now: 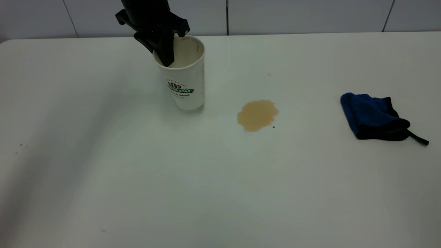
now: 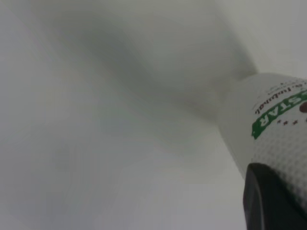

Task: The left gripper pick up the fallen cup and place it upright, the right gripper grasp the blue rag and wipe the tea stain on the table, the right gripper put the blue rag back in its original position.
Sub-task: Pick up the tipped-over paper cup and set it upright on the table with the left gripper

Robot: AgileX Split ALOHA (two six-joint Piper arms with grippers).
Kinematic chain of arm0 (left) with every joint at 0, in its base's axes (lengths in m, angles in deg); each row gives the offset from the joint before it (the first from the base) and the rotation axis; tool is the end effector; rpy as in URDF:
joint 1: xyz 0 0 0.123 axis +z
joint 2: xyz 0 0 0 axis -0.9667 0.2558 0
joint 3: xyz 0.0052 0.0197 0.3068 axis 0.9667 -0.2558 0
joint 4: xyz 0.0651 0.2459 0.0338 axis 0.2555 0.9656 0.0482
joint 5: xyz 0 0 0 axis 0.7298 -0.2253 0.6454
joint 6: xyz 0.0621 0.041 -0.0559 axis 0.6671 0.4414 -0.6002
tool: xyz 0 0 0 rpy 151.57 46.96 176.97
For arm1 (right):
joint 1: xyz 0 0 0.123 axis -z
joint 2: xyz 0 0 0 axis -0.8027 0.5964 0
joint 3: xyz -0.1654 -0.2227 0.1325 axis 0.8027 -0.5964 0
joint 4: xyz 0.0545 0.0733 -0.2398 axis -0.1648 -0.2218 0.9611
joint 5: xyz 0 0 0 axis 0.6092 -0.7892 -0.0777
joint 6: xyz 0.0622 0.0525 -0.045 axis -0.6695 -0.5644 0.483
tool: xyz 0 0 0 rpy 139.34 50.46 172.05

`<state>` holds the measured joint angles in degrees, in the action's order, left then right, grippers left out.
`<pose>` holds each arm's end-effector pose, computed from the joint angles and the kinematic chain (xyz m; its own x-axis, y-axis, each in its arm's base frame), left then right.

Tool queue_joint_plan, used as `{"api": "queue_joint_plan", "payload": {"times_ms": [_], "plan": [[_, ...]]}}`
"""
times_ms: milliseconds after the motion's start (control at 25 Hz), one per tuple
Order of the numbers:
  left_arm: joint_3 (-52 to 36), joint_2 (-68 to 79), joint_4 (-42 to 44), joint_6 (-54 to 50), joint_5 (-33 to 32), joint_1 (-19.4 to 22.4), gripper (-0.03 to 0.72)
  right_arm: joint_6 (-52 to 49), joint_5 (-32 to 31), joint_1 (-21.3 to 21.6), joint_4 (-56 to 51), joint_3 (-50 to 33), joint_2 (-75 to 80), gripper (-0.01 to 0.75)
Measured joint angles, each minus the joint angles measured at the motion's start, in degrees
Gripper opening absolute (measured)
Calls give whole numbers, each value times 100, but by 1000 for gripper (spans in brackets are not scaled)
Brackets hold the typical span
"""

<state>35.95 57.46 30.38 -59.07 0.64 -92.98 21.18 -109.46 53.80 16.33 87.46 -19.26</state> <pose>0.5152 -0.1792 0.1208 -0.8113 0.4937 -0.3131 0.5370 0.8410 -0.0654 -0.0226 0.0001 0.2649 -0.5159 0.0386 -0.8558 0.0252 0.9992 0.0299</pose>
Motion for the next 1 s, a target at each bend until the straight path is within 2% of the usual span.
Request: {"api": "queue_joint_plan", "payload": {"times_ms": [400, 640, 800, 1000], "plan": [[0, 222, 106, -99, 259, 238, 40, 0, 0, 0, 0, 0, 0, 526], [0, 234, 73, -99, 374, 243, 122, 0, 0, 0, 0, 0, 0, 526], [0, 234, 60, -105, 396, 243, 291, 0, 0, 0, 0, 0, 0, 526], [0, 46, 142, -130, 390, 243, 647, 0, 0, 0, 0, 0, 0, 526]]}}
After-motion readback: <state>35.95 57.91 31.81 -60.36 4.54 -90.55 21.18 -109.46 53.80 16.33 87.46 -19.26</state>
